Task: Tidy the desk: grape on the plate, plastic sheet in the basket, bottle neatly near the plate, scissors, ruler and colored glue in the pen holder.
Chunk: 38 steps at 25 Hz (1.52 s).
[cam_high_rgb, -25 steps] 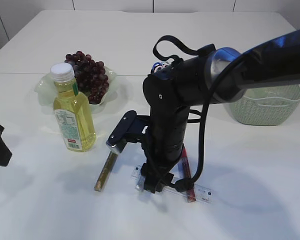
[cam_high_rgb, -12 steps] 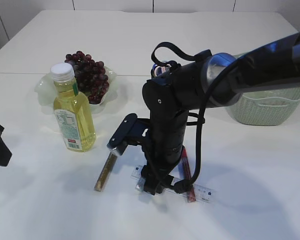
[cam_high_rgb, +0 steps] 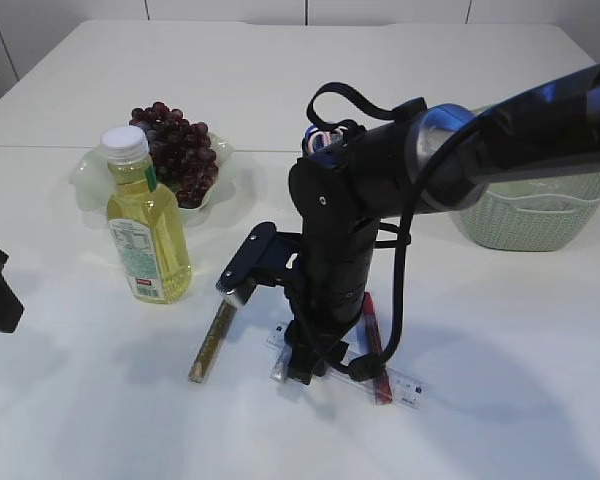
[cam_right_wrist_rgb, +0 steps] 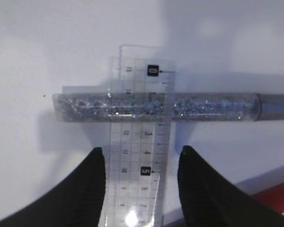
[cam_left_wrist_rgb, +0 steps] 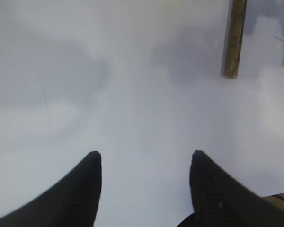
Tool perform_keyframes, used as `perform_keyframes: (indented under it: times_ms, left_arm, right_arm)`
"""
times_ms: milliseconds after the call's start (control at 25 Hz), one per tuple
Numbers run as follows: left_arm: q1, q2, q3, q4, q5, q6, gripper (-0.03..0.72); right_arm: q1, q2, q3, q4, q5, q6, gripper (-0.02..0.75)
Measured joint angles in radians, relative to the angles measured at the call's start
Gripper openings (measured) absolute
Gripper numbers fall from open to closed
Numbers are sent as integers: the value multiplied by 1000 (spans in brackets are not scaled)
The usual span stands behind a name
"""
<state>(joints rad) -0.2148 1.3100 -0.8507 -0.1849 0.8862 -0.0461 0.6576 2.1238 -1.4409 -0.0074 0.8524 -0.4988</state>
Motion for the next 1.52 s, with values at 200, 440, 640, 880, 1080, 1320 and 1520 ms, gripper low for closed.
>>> perform_keyframes:
  times_ms: [200,440,640,880,1080,1320,1520]
  left_arm:
    - [0,0,0,0,0,0,435]
    - [0,0,0,0,0,0,435]
    - [0,0,0,0,0,0,435]
    - [0,0,0,0,0,0,435]
    - [0,0,0,0,0,0,435]
    - [0,0,0,0,0,0,435]
    - [0,0,0,0,0,0,435]
  right_arm:
    - [0,0,0,0,-1,0,320]
    - [0,0,0,0,-1,0,296]
    - [0,0,0,0,-1,0,294]
    - [0,0,-14,15,5,2,293]
    - [-29,0,-55,78,48,17,293]
    - [-136,-35,-79,171,102,14,293]
    - [-248,-124,-82,303,104,-74,293]
